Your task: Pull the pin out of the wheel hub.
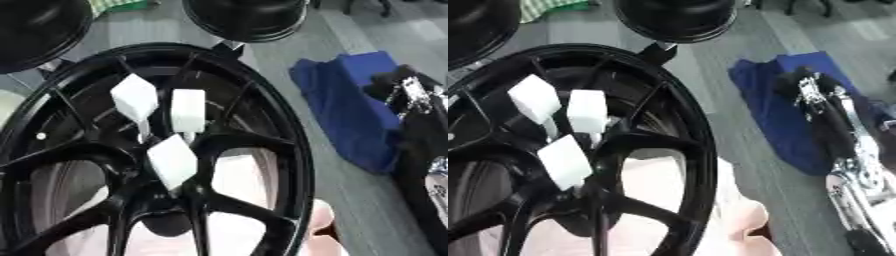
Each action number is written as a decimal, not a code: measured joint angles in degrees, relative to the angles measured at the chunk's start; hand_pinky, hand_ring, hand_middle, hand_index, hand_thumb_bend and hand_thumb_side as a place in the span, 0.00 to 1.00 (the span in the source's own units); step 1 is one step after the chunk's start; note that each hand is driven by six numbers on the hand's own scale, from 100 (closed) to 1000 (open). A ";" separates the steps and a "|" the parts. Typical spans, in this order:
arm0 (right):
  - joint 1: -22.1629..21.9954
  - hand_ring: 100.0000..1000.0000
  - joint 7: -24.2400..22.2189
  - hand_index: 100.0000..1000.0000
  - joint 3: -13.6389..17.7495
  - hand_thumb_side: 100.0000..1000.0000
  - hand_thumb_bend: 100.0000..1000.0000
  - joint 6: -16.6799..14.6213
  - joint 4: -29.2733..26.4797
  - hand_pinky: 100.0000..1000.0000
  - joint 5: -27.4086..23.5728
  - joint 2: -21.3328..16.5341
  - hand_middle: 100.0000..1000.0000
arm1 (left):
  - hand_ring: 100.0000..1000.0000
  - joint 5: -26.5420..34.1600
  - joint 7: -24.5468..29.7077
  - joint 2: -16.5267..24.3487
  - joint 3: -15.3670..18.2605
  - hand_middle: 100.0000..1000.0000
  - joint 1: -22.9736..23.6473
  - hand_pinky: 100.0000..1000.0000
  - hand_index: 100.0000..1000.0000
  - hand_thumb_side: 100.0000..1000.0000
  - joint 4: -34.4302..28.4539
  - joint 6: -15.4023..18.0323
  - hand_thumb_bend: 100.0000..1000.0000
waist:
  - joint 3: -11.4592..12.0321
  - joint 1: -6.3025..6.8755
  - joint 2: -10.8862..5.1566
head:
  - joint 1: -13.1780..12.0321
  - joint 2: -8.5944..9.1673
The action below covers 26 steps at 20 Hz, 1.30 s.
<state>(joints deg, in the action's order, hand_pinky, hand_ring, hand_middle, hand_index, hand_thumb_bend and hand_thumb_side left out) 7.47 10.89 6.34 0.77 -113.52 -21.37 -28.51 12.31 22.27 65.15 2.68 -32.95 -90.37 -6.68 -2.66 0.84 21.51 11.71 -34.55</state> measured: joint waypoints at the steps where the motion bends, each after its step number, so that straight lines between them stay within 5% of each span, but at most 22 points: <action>1: 0.00 0.65 0.01 0.55 0.01 0.54 0.00 -0.01 0.00 0.81 -0.01 0.00 0.59 | 0.50 -0.59 -0.03 0.00 0.16 0.45 1.05 0.86 0.66 0.05 0.33 0.51 0.07 | 0.04 -0.12 0.00 | 0.05 0.01; 2: 0.00 0.65 0.03 0.55 0.02 0.54 0.00 -0.03 0.00 0.81 -0.02 0.01 0.59 | 0.58 -1.12 0.34 0.00 0.24 0.55 1.88 0.90 0.75 0.14 0.51 1.15 0.12 | 0.16 -0.19 0.00 | 0.08 0.02; 3: 0.02 0.65 0.06 0.55 0.02 0.54 0.00 -0.06 0.00 0.81 -0.03 0.01 0.59 | 0.75 -1.70 1.09 0.00 0.32 0.75 2.59 0.99 0.85 0.35 0.67 1.91 0.32 | 0.31 -0.22 0.00 | 0.09 0.04; 4: 0.04 0.65 0.07 0.55 0.02 0.54 0.00 -0.07 0.00 0.81 -0.04 0.01 0.59 | 0.82 -2.41 1.99 0.00 0.38 0.82 3.18 1.00 0.91 0.55 0.69 2.74 0.52 | 0.39 -0.23 0.00 | 0.11 0.15; 7: 0.05 0.65 0.07 0.55 0.02 0.54 0.00 -0.07 0.00 0.81 -0.05 0.01 0.59 | 0.84 -5.10 4.13 0.00 0.70 0.84 3.85 1.00 0.93 0.68 1.33 4.63 0.68 | 0.56 -0.24 0.01 | 0.19 0.21; 10: 0.05 0.65 0.07 0.55 0.02 0.54 0.00 -0.07 0.00 0.81 -0.05 0.01 0.59 | 0.82 -7.20 4.25 0.00 1.18 0.82 3.94 1.00 0.91 0.70 2.22 5.08 0.62 | 0.62 -0.24 0.01 | 0.21 0.21; 12: 0.05 0.65 0.08 0.55 0.02 0.54 0.00 -0.08 0.00 0.81 -0.05 0.01 0.59 | 0.72 -7.62 3.41 0.00 1.43 0.70 3.91 0.97 0.81 0.69 2.64 4.81 0.30 | 0.62 -0.24 0.01 | 0.21 0.21; 15: 0.05 0.65 0.09 0.55 0.02 0.54 0.00 -0.09 0.00 0.81 -0.08 0.01 0.59 | 0.57 -6.33 -0.61 -0.04 1.81 0.54 3.33 0.91 0.72 0.60 2.88 3.29 0.09 | 0.63 -0.24 0.01 | 0.21 0.21; 21: 0.05 0.65 0.11 0.55 0.02 0.54 0.00 -0.14 0.00 0.81 -0.26 0.01 0.59 | 0.48 1.99 -9.83 -0.26 1.78 0.45 2.28 0.89 0.66 0.54 -1.38 4.98 0.02 | 0.62 -0.28 0.01 | 0.17 0.21; 26: 0.11 0.65 0.04 0.55 0.00 0.54 0.00 -0.21 0.00 0.81 -0.34 0.01 0.59 | 0.48 8.18 -17.01 -1.90 -0.14 0.45 2.19 0.89 0.66 0.53 -11.82 5.11 0.02 | 0.60 -0.47 0.01 | -0.04 0.17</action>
<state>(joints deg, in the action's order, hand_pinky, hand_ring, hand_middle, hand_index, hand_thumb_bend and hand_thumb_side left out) 7.58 10.93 6.34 0.56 -113.52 -21.71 -28.50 20.49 5.27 63.25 2.54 -30.76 -102.19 -1.57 -2.05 0.37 21.52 11.67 -34.38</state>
